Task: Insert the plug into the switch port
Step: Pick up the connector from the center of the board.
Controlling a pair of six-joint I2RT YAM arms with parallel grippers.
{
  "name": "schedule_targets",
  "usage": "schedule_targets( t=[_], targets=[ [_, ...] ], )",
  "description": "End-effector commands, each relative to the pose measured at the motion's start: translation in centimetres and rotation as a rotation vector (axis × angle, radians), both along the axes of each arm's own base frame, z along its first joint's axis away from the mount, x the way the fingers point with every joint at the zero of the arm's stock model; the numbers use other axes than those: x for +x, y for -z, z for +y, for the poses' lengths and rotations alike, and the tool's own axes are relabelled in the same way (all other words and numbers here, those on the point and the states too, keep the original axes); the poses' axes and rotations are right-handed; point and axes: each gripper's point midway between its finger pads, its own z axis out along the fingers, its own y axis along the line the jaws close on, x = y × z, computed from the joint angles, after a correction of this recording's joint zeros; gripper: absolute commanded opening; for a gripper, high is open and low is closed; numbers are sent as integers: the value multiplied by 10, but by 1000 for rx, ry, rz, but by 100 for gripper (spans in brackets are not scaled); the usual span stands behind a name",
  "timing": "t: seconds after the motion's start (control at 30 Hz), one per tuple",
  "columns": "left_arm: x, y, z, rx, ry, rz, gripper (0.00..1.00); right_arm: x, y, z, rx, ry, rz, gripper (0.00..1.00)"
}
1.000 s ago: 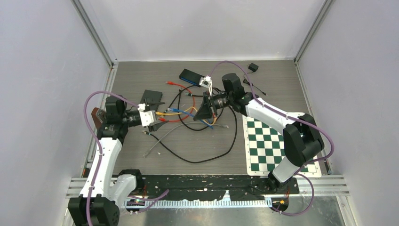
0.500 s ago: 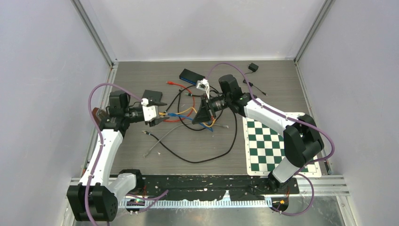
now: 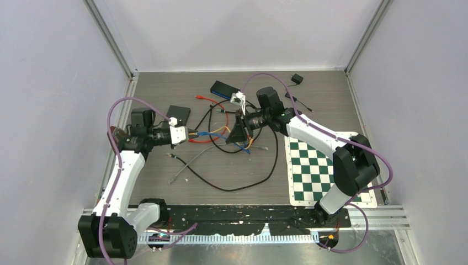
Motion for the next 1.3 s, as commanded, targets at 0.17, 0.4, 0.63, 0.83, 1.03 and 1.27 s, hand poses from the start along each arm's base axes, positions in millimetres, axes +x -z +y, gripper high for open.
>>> schedule_targets(
  t=[0.17,0.4,0.63,0.83,1.03,1.27],
  targets=[
    [-7,-30,-2,-28,-15,-12,0,64,-75,3,45,247,-481,52],
    [-10,-18,8,-3,-121,73,0,47,-96,25,226,129,-920,54],
    [-11,-24,4,-60,-128,115,0,24,-68,66,179,8,-1089,53],
    [-12,-20,2,-69,-120,137,0,25,-53,86,127,3,-1121,43],
    [-13,-18,2,-67,-119,141,0,26,-54,93,114,16,-1152,32],
    [-14,-15,3,-59,-120,155,0,23,-47,99,96,-4,-1154,31]
  ],
)
